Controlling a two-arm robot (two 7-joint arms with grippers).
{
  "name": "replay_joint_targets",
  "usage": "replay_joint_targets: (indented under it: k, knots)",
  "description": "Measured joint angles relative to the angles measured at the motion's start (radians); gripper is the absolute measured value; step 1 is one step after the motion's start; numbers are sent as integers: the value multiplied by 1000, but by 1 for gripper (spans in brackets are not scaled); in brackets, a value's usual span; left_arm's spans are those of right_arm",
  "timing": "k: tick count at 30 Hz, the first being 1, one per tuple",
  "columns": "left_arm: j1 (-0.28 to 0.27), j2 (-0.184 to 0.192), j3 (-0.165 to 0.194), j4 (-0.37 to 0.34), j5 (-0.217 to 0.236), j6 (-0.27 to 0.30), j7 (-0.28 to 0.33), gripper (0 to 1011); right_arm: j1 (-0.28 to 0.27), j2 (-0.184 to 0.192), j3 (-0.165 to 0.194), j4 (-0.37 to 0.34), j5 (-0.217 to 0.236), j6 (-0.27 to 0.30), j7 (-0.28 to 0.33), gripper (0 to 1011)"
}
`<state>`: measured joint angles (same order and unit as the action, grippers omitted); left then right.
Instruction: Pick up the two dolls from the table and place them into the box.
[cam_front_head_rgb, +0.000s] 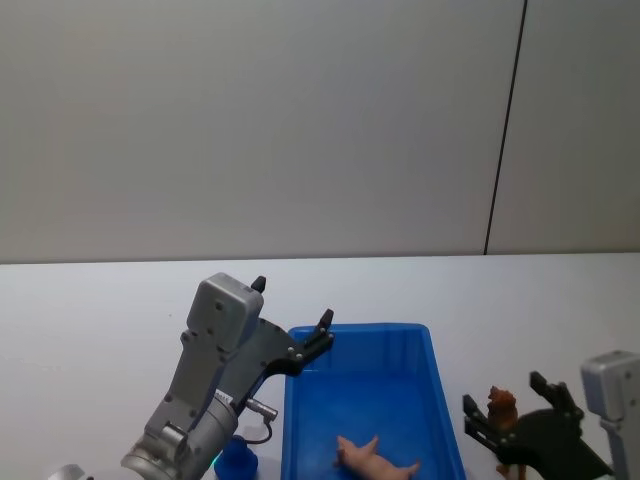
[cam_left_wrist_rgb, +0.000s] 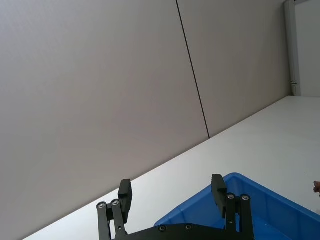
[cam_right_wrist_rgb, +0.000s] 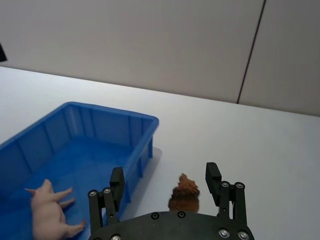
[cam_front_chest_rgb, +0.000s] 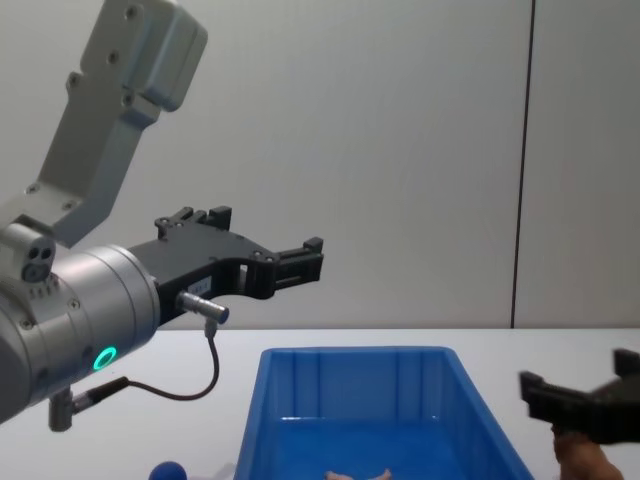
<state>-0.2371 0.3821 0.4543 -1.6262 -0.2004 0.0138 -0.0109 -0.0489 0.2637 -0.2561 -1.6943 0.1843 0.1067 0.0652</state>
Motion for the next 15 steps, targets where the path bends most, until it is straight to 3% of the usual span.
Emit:
replay_joint_targets:
  k: [8, 15]
  knots:
    - [0, 0, 0, 0, 0, 0, 0, 1002, -37, 12, 9, -7, 12, 10, -55, 1001]
    - [0, 0, 0, 0, 0, 0, 0, 1002, -47, 13, 12, 13, 20, 16, -64, 1001]
